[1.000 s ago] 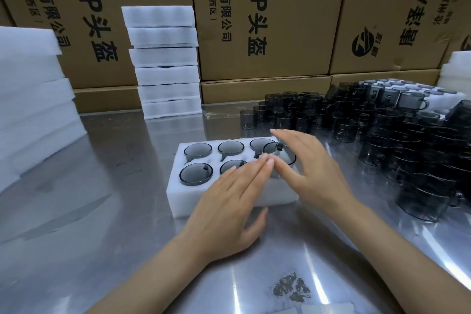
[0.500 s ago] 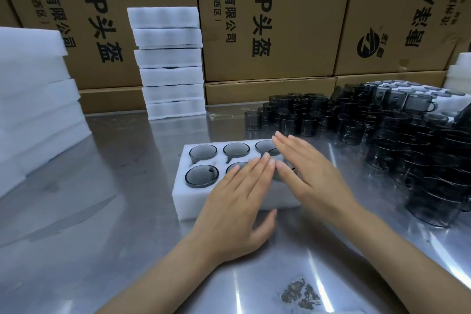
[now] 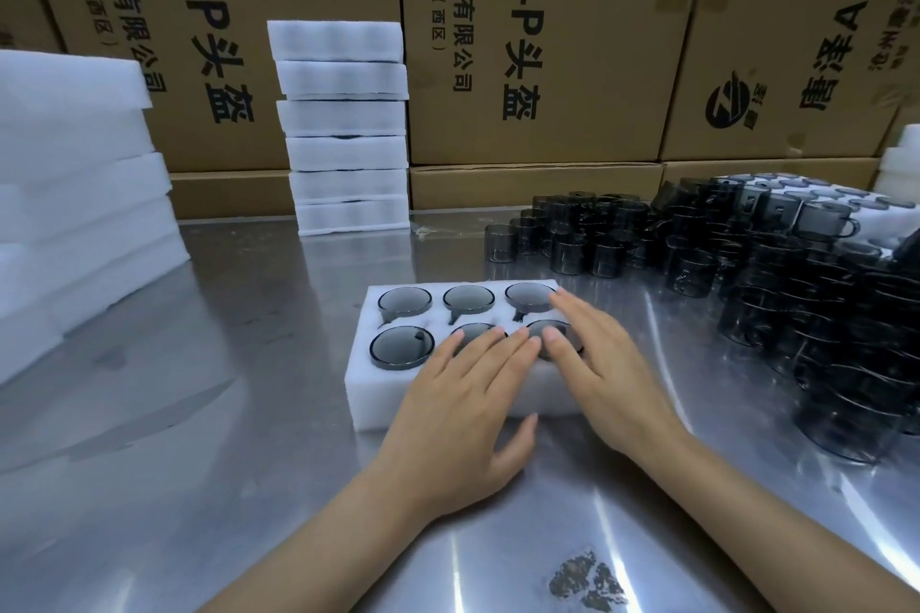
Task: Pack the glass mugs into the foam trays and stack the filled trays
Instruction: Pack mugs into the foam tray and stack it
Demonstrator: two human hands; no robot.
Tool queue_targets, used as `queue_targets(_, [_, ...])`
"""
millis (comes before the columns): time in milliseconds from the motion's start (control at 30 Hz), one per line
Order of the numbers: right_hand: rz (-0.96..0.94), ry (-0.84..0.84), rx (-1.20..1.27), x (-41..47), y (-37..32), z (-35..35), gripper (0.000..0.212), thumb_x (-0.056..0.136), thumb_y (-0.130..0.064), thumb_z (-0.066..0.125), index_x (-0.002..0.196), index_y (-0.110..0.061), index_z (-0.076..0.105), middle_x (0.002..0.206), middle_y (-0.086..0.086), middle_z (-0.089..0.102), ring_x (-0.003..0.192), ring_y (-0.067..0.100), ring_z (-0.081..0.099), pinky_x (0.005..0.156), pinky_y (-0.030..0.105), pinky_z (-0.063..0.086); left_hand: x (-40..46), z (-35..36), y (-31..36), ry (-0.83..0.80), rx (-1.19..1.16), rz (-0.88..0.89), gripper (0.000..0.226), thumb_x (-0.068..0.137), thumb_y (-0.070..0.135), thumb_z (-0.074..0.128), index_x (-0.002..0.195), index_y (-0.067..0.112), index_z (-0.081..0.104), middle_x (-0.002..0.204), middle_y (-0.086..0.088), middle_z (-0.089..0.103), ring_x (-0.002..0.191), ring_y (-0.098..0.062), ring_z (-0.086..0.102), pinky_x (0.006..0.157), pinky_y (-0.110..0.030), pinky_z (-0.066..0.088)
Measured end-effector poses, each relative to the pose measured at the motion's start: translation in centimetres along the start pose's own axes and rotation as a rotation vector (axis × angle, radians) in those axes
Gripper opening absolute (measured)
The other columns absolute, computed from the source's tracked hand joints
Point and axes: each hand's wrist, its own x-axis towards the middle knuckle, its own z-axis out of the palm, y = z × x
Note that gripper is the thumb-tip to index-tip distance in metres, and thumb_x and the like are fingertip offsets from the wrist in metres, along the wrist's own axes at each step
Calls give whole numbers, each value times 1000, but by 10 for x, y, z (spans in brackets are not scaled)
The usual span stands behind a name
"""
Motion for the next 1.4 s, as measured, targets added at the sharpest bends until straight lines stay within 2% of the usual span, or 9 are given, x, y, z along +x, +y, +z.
queue_targets(167, [263, 200, 222, 5, 10, 2, 43, 91, -45, 49, 127, -21, 50, 125, -6, 46, 112, 5, 44, 90, 22, 30, -22, -18, -37, 35, 47, -178, 60, 79, 53, 47, 126, 17, 59, 136, 1, 54, 121, -21, 55, 100, -46, 41])
queue_targets(267, [251, 161, 280, 6, 11, 12, 30, 88, -38, 55, 112, -21, 53, 113, -6, 52, 106, 8, 48, 81, 20, 30, -38, -28, -63, -14, 18, -353, 60, 71, 70, 47, 103, 22, 65, 126, 4, 60, 90, -22, 67, 77, -39, 52])
queue_targets(367, [218, 149, 309, 6, 12, 16, 27, 85, -42, 62, 105, -28, 51, 105, -18, 52, 102, 6, 51, 78, 24, 34, -47, -33, -73, -77, 20, -431, 60, 67, 80, 41, 97, 31, 59, 132, 14, 52, 65, -18, 64, 55, -29, 49])
queue_targets(500, [137, 15, 305, 10, 10, 19, 48, 75, -55, 67, 113, -40, 43, 113, -26, 54, 107, 1, 53, 86, 30, 46, -51, -29, -83, -67, -12, -551, 61, 64, 88, 40, 99, 39, 51, 138, 23, 39, 85, -16, 66, 58, -28, 43])
queue_targets(667, [-121, -106, 9, 29, 5, 37, 69, 74, -53, 67, 133, -39, 35, 134, -24, 43, 121, 2, 41, 92, 16, 34, -52, -18, -96, -44, 4, -703, 57, 70, 74, 52, 118, 46, 43, 148, 18, 29, 106, -20, 61, 63, -29, 39])
queue_targets(800, [-197, -94, -62, 56, 1, 58, 51, 80, -44, 67, 125, -30, 46, 135, -16, 45, 130, 9, 37, 95, 23, 35, -52, -5, -111, 21, -94, -810, 66, 75, 66, 57, 131, 45, 30, 149, 15, 31, 120, -21, 53, 75, -35, 44])
queue_targets(933, [-190, -69, -110, 85, -2, 81, 37, 84, -44, 64, 111, -24, 48, 123, -12, 49, 118, 16, 46, 80, 32, 41, -42, 9, -134, 102, -238, -888, 84, 79, 56, 63, 143, 34, 13, 145, 5, 41, 124, -27, 48, 82, -38, 44])
queue_targets(1033, [-154, -51, -122, 107, -2, 98, 35, 85, -43, 62, 109, -23, 46, 121, -12, 49, 109, 17, 49, 70, 30, 35, -27, 23, -150, 103, -246, -939, 89, 82, 53, 61, 147, 29, 5, 148, -1, 37, 128, -27, 44, 85, -40, 41])
queue_targets(1400, [-76, -104, -113, 190, 20, 141, 35, 90, -37, 58, 116, -20, 42, 139, -5, 37, 106, 30, 53, 74, 35, 39, 20, 66, -205, 79, -215, -933, 79, 90, 44, 55, 148, 22, 6, 148, -4, 38, 123, -31, 48, 85, -41, 45])
